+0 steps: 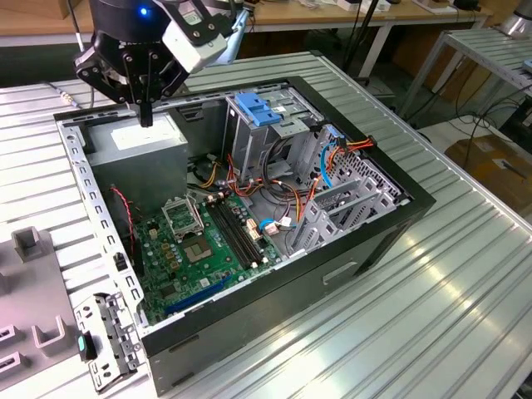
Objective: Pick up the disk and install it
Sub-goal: 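Reach for the disk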
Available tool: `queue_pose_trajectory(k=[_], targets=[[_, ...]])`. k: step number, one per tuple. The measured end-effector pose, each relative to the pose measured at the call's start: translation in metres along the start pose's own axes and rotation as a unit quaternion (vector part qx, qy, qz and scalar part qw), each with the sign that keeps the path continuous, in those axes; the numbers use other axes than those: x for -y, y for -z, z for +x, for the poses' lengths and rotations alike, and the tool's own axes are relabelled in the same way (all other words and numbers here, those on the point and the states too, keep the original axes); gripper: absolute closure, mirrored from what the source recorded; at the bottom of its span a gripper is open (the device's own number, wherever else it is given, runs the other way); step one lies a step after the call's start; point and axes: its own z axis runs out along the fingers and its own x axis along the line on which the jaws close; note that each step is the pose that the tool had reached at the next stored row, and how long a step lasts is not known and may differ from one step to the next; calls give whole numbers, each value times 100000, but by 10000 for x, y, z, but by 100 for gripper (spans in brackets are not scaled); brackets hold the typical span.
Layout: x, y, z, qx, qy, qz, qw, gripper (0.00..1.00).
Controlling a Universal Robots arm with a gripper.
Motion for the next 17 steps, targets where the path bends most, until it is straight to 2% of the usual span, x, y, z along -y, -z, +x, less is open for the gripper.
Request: queue_pose_trajectory(k=[6, 17], targets=[[6, 2, 84, -2, 3, 1, 100000, 89], [14, 4, 186, 0, 4, -1, 100000, 89]])
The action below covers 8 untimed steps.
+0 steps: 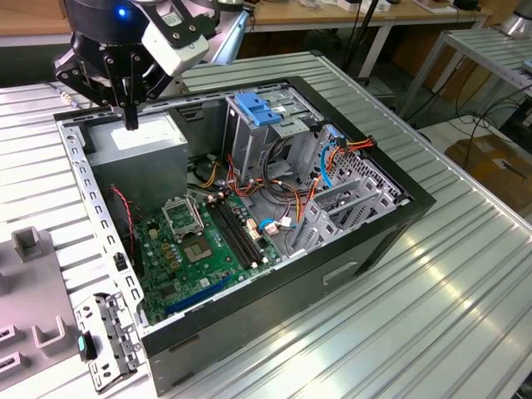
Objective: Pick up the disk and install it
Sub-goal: 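Reach for the disk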
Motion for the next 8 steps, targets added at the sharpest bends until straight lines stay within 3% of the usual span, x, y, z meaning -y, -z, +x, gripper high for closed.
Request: queue_pose_trajectory(k=[8], targets=[[4, 2, 57, -1, -1, 4, 100000, 89]])
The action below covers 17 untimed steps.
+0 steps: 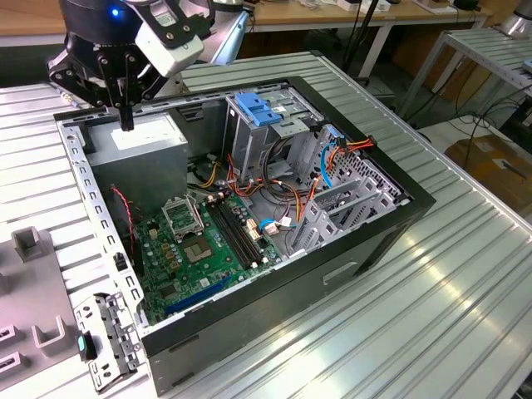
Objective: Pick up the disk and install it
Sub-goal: 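Reach for the disk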
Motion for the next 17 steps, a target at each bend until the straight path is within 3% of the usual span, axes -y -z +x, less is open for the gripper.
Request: queue_pose_trajectory(k=[11, 12, 17], targets=[[7, 2, 92, 1, 3, -2, 100000, 89], [11, 3, 145, 2, 0, -5, 100000, 89], [14, 4, 192, 0, 0, -3, 100000, 89]])
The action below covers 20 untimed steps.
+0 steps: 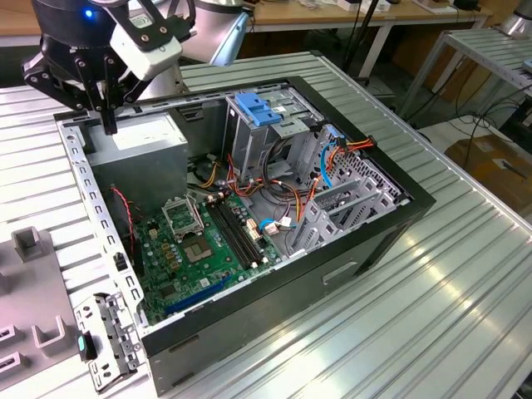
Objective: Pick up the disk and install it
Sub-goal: 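Reach for the disk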
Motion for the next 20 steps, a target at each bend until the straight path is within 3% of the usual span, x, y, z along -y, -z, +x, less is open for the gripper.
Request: queue_pose_trajectory(k=[20], targets=[[13, 4, 171, 0, 1, 1, 100000, 89]])
